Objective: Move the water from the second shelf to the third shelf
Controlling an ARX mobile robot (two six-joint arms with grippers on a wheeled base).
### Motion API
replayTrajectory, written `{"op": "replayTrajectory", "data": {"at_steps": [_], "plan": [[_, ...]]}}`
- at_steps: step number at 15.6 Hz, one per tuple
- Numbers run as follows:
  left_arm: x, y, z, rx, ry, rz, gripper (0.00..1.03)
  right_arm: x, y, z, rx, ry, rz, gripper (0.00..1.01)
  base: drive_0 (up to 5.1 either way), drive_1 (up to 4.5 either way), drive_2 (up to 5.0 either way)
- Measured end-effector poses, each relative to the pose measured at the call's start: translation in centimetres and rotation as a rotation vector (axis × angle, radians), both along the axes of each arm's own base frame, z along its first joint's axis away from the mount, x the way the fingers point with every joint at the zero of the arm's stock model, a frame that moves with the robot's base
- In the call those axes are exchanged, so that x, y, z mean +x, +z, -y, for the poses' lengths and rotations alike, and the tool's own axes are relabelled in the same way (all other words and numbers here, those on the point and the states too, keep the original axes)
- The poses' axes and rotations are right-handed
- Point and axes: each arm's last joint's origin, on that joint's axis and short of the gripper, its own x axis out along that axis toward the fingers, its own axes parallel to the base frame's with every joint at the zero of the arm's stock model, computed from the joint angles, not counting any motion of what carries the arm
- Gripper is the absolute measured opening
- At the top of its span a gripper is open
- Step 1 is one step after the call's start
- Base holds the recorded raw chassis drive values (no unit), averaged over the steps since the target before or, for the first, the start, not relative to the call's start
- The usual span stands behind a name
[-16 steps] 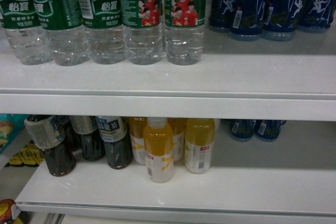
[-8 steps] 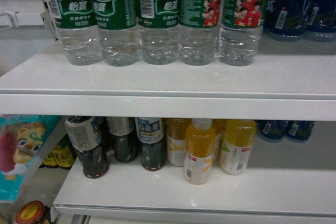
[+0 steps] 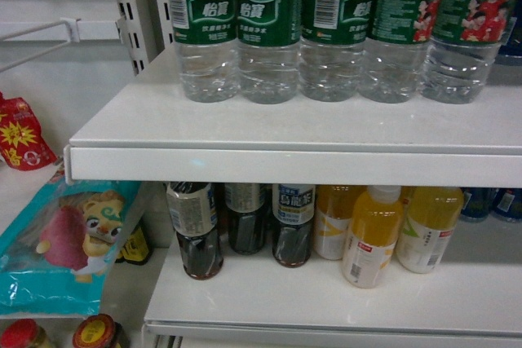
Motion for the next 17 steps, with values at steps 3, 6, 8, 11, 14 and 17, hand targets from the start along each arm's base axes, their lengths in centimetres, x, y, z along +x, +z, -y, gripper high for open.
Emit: {"op": "replayTrajectory", "data": {"at_steps": [3,6,8,11,14,17], "plan": [[0.0,0.0,0.0,0.0,0.0,0.0,0.98,0.01,0.0,0.0,0.0,0.0,0.0,0.43,-3.5,1.72,1.7],[0.0,0.0,0.0,0.0,0.0,0.0,0.98,0.0,0.01,0.0,0.0,0.0,0.001,0.43,-3.4,1.63,1.6],[0.0,0.01,0.0,0.0,0.0,0.0,0.98,0.0,0.02,-0.01,0.0,0.001,0.002,0.43,-3.3,1.74,1.7],[0.0,-0.03,-0.01,0.0,0.003,-0.003,0.98,0.0,0.06,-0.04,0.002,0.011,0.006,0.43,-3.3,1.74,1.7],[0.0,-0.01,0.0,0.0,0.0,-0.001,0.98,0.0,0.01,0.01,0.0,-0.003,0.002,0.43,-3.3,1.74,1.7],[0.0,-0.01,0.0,0.0,0.0,-0.001,0.98,0.0,0.01,0.01,0.0,-0.003,0.001,0.43,-3.3,1.74,1.7]]}}
